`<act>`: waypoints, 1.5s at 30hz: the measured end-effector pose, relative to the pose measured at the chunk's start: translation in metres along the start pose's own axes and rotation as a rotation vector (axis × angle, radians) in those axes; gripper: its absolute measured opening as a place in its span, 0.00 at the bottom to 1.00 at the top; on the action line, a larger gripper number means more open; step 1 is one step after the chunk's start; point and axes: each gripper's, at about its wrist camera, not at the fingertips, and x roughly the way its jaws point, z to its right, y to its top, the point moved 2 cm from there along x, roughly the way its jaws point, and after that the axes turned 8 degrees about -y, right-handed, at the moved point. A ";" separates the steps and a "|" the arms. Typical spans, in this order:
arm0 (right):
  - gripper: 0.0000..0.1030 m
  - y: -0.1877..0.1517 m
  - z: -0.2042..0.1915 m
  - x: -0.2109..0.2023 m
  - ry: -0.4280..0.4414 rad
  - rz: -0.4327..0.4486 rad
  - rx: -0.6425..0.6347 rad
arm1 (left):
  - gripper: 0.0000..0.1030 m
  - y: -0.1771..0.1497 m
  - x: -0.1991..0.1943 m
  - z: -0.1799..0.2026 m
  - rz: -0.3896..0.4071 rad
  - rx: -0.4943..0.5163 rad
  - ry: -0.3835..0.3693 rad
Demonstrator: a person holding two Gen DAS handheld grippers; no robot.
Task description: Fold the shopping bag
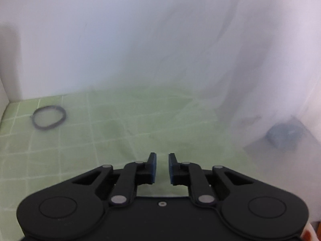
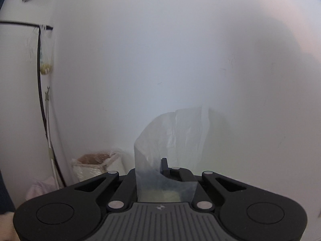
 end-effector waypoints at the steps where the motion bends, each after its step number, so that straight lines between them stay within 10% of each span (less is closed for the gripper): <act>1: 0.00 0.000 0.000 0.002 0.005 -0.006 -0.002 | 0.10 0.003 0.003 -0.004 0.013 -0.026 0.001; 17: 0.00 0.014 0.026 0.016 0.073 -0.068 0.093 | 0.10 0.077 0.054 -0.064 0.087 -0.126 0.131; 30: 0.01 0.018 0.022 0.027 0.049 -0.065 0.146 | 0.12 -0.012 -0.047 0.046 0.037 -0.072 -0.234; 39: 0.01 0.010 0.012 0.031 0.065 -0.101 0.164 | 0.12 -0.034 -0.027 0.047 0.010 -0.085 -0.192; 45: 0.01 -0.009 -0.015 0.037 0.069 -0.136 0.079 | 0.12 -0.047 -0.110 0.015 0.110 -0.123 -0.044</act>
